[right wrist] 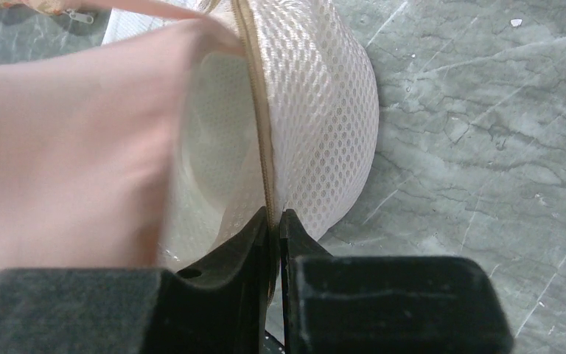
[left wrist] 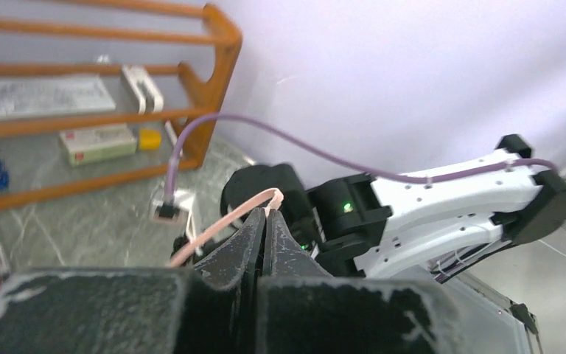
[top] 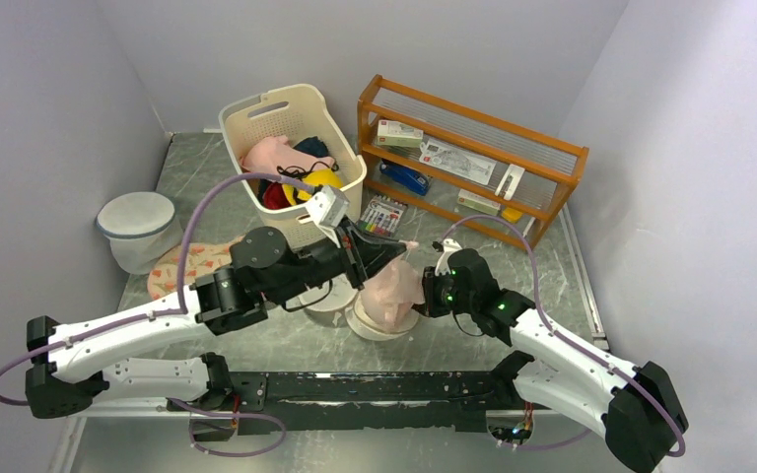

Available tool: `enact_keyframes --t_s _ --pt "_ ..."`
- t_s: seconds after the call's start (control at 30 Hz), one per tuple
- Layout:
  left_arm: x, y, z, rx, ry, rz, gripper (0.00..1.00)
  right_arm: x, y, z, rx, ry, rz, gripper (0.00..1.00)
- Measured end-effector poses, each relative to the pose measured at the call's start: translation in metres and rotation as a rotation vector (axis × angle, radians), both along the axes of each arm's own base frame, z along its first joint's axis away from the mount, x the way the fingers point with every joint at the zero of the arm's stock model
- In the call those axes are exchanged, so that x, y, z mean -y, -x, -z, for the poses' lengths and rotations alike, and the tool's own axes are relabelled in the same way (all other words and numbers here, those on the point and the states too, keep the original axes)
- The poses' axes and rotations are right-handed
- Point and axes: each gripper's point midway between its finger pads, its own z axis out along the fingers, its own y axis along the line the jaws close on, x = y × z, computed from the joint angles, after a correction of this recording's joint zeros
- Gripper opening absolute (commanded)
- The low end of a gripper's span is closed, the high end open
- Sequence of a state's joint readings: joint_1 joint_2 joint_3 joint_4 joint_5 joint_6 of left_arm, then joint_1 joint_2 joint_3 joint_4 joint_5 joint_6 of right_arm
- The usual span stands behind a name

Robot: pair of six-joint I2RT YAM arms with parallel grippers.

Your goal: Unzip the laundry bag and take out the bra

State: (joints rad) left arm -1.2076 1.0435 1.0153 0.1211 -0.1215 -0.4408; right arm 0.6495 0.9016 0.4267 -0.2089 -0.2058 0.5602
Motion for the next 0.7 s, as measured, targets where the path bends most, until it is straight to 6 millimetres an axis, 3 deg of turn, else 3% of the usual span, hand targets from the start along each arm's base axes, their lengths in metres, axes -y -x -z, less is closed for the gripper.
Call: enact_keyframes --t_s 0.13,0.23,0.47,0.7 --pt "-0.004 0.008 -0.04 0.101 0.044 0.043 0.07 0.001 -0.001 0.002 -0.002 0.008 0.005 0.09" --pt "-0.011 0.012 -0.058 0.156 0.066 0.049 0.07 0.002 -0.001 0.002 -0.001 0.011 0.009 0.09" --pt "-0.029 0.013 -0.078 0.234 0.064 0.02 0.07 0.002 -0.001 0.003 -0.002 0.015 0.008 0.09" --pt "-0.057 -0.014 -0.103 0.274 0.029 -0.177 0.07 0.003 -0.001 0.006 -0.004 0.027 0.006 0.09"
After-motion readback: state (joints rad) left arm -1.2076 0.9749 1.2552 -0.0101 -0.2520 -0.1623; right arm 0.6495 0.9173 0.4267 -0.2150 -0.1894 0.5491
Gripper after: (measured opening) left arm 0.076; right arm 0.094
